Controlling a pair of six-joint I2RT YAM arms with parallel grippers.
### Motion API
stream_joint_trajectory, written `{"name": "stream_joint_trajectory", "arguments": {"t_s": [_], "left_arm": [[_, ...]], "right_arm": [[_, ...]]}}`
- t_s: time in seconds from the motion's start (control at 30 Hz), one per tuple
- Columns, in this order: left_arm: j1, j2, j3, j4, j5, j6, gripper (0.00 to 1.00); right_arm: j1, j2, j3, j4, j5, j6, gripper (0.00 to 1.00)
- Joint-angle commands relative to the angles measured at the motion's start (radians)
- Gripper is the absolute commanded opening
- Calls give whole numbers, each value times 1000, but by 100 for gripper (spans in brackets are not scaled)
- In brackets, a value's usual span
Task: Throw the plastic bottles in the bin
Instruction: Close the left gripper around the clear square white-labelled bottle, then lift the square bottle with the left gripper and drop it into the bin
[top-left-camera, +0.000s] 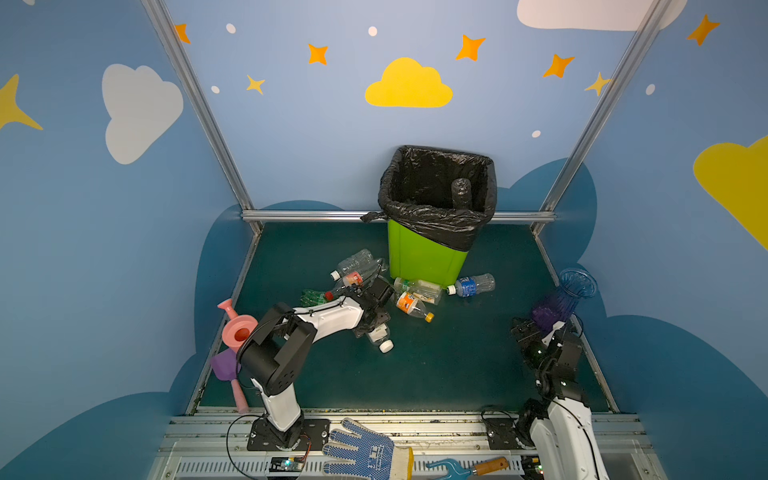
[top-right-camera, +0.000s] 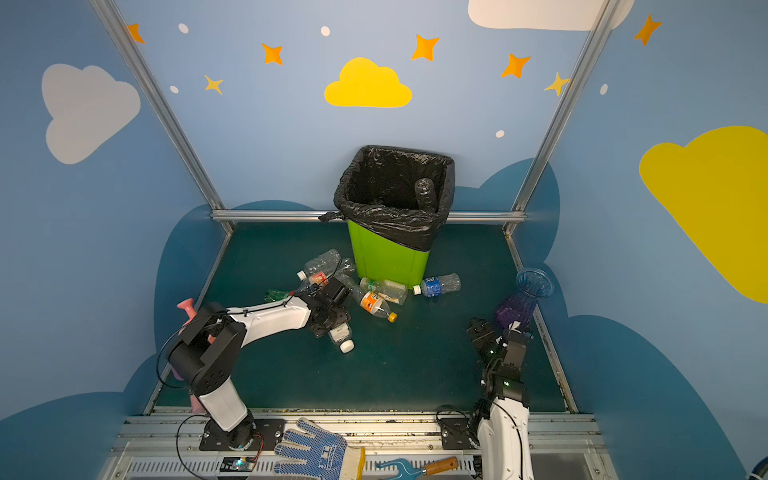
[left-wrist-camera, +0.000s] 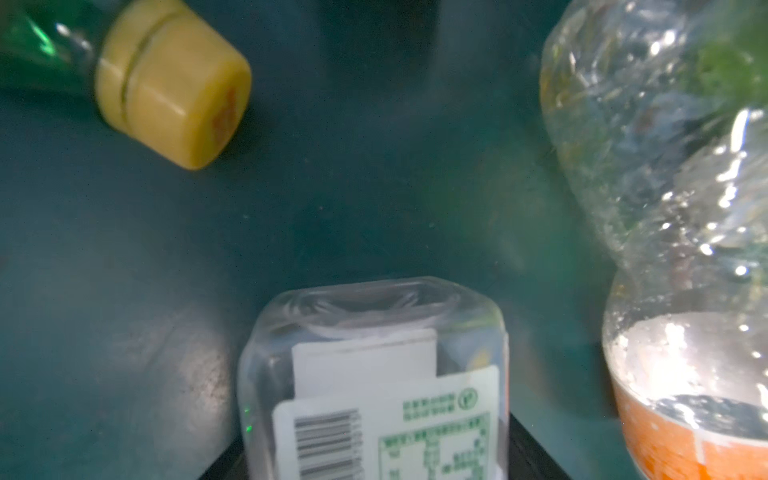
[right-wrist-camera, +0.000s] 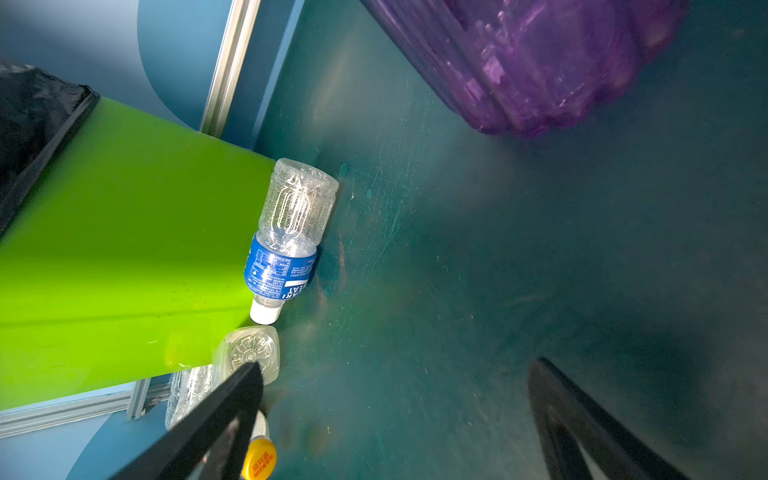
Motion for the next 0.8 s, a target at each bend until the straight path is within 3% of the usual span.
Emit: {"name": "stream_joint_trajectory", "arguments": {"t_s": [0.0,0.17,0.3,0.43,0.57,0.7,0.77], "left_arm": [[6,-7,-2,8,3,17,65],[25,-67,-42,61,23,15,54],[37,-190,-47,71,-21,57,53],[106,-413,27,75,-115,221,53],[170,-625,176,190,-210,442,53],[192,-690,323,331,-218,556,54],[191,-670,380,420,-161,607,54]], "right_arm": [[-6,-5,-13,-3,-11,-4,98],[-12,-1,-8,2,-15,-4,98],[-17,7,8,8,-17,-10,98],[-34,41,62,18,-26,-45,98],[-72,86,151,-12,-38,-65,98],[-104,93,183,5,-56,-44,98],[-114,83,184,22,-67,-22,98]]}}
